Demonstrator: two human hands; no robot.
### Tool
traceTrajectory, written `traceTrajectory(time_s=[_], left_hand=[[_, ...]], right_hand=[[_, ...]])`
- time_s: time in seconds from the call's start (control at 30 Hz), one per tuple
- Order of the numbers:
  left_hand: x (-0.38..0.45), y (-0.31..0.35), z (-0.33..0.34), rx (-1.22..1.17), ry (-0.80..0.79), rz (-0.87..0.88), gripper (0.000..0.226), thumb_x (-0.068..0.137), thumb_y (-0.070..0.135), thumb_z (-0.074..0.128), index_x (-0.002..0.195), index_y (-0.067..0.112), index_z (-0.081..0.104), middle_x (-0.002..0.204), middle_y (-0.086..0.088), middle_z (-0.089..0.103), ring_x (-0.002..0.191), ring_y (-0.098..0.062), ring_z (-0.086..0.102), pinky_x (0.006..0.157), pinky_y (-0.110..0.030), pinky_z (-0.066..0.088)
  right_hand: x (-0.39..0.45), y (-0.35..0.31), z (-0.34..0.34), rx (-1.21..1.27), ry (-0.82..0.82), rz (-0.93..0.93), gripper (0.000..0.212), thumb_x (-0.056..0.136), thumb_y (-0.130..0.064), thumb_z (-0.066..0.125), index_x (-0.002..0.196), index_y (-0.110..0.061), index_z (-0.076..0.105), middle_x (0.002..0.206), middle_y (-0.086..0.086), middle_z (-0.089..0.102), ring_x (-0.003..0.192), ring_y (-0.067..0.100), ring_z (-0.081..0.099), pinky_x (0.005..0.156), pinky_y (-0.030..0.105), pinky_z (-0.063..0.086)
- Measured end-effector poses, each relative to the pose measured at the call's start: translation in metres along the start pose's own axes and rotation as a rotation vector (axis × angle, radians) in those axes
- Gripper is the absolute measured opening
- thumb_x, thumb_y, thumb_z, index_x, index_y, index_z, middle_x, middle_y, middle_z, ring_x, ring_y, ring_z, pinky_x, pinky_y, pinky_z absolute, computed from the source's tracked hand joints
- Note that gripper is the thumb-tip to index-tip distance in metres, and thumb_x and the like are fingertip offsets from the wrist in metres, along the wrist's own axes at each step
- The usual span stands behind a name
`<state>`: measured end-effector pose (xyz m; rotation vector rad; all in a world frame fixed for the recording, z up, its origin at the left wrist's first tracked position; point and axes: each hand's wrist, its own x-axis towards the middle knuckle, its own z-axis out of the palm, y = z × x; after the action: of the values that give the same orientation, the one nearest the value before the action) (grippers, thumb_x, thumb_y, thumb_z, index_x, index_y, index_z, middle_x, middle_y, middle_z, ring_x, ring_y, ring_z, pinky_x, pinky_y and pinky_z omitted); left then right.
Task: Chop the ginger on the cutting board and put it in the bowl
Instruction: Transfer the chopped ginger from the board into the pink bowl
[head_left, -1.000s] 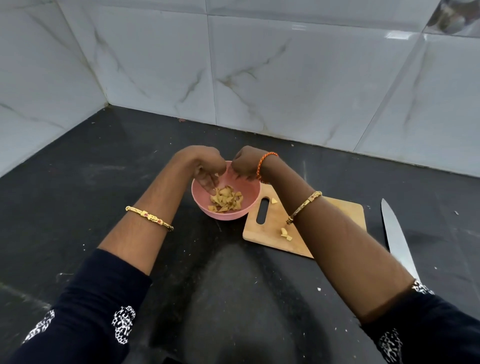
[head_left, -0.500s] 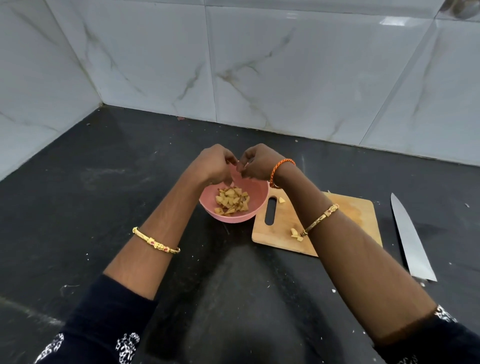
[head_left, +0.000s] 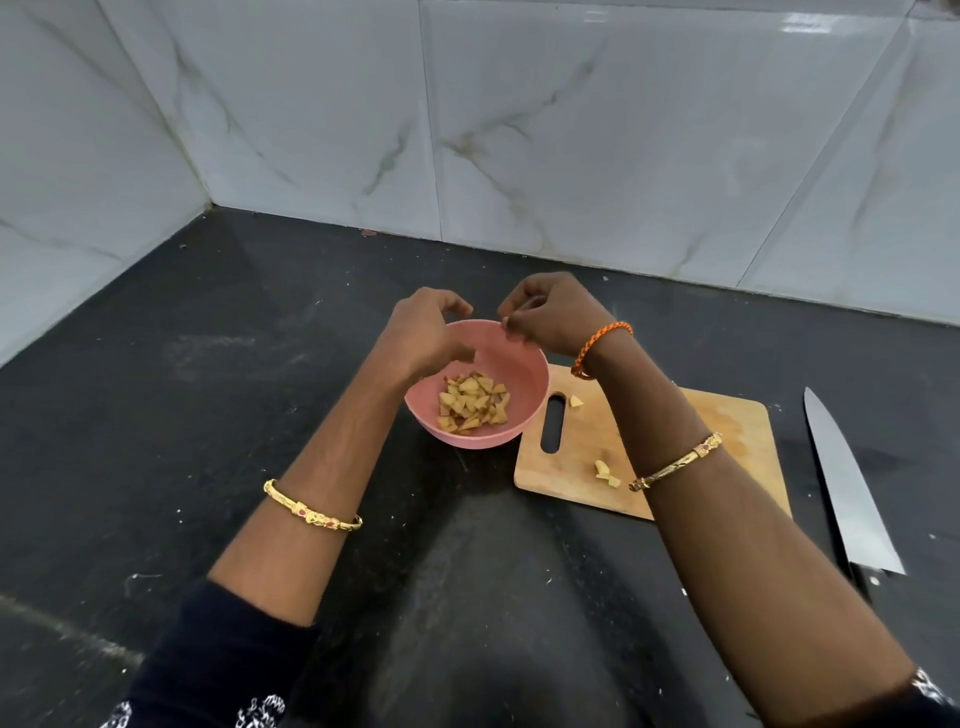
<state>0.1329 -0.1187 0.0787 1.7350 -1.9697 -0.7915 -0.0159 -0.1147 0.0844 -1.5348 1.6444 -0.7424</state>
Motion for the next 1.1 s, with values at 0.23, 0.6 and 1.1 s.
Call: traceTrajectory(time_s=[0.23,0.6,1.1], left_hand=[[-0.011,0.029,0.023,-0.222,-0.014,0.146,0.024,0.088,0.019,0.063,0.112,0.017,0.063,0.1,0.005,0.063,0.085,-0.002,0.056,0.064,-0.01,0.039],[-0.026,0.06,0.079,-0.291,-0.033,0.214,0.023,0.091,0.004,0.05,0.108,0.009,0.065,0.103,-0.003,0.068,0.093,-0.014,0.065,0.082,-0.023,0.052],[-0.043,0.051,0.124,0.312,-0.52,0.153,0.075,0.062,0.02,0.086,0.122,0.007,0.043,0.121,-0.012,0.051,0.109,-0.027,0.051,0.084,-0.034,0.045]], right_hand=[[-0.023,0.062,-0.045,-0.165,0.134,0.104,0.014,0.089,-0.003,0.056,0.093,-0.01,0.068,0.095,0.005,0.067,0.089,0.018,0.061,0.082,0.03,0.051],[-0.05,0.124,-0.008,-0.68,0.206,-0.119,0.021,0.091,-0.014,0.054,0.097,-0.008,0.072,0.097,0.011,0.065,0.093,0.028,0.057,0.079,0.031,0.043],[-0.084,0.151,-0.029,-0.547,0.213,0.087,0.045,0.085,0.006,0.056,0.127,-0.011,0.059,0.123,0.011,0.049,0.119,0.026,0.042,0.1,0.023,0.032]])
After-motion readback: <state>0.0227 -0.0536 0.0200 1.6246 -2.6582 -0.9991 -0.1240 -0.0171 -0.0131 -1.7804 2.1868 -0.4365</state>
